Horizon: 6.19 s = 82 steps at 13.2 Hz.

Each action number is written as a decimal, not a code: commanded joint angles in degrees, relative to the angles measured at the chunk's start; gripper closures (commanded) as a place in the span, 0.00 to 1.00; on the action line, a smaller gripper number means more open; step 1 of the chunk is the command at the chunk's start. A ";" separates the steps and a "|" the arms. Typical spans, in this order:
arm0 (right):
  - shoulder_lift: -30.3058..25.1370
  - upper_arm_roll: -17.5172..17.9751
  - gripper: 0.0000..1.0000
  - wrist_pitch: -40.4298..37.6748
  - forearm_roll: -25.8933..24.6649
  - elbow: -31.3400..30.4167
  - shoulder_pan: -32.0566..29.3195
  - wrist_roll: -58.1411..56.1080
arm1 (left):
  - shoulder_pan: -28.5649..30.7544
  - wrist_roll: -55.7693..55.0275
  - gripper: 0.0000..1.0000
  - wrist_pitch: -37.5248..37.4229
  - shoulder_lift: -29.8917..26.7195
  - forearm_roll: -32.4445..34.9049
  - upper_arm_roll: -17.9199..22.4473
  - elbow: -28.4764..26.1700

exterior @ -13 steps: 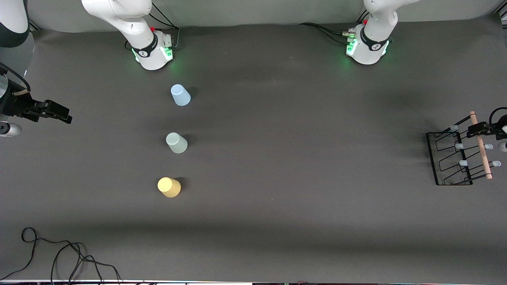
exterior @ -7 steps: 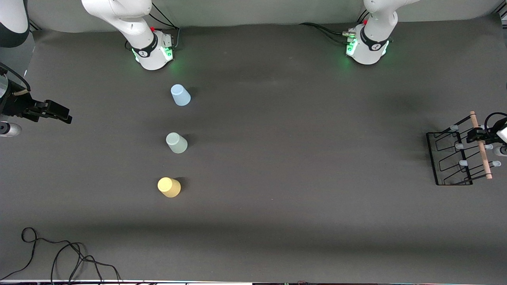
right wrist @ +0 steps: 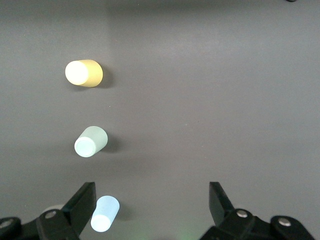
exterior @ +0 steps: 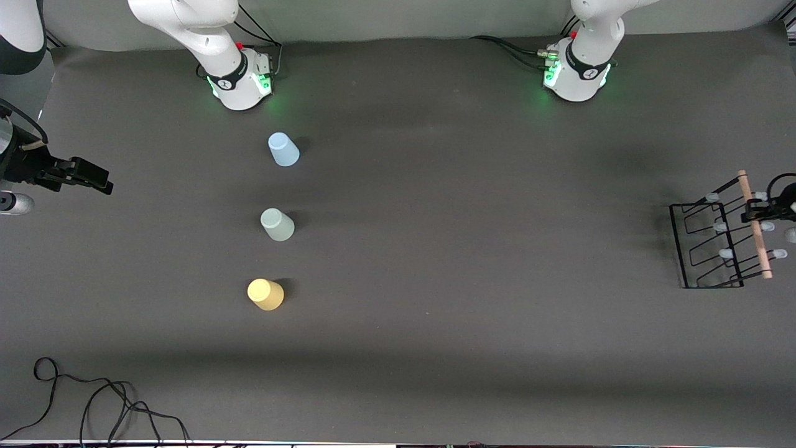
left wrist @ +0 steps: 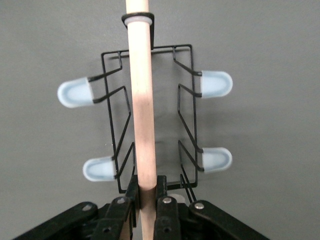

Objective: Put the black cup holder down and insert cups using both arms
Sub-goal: 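Grasp the wooden rod of the rack with the left gripper, then carry the rack with the left gripper to the table's middle, then release the rack and lift the left gripper while the right gripper advances, then grasp the pale green cup with the right gripper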

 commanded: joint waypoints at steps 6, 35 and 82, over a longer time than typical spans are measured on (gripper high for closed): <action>-0.09 0.03 0.00 -1.49 -0.29 0.79 -0.35 -0.85 | -2.97 -3.91 1.00 -28.32 -2.08 -2.15 -1.43 24.85; -0.36 0.03 0.00 -1.58 -0.29 0.70 -0.43 -0.85 | -60.20 -83.65 1.00 -5.14 20.68 3.47 -19.19 32.16; 12.38 0.56 0.00 60.46 9.11 -43.95 20.99 24.46 | -19.07 -33.38 0.00 -32.38 -15.17 -0.84 -9.17 16.16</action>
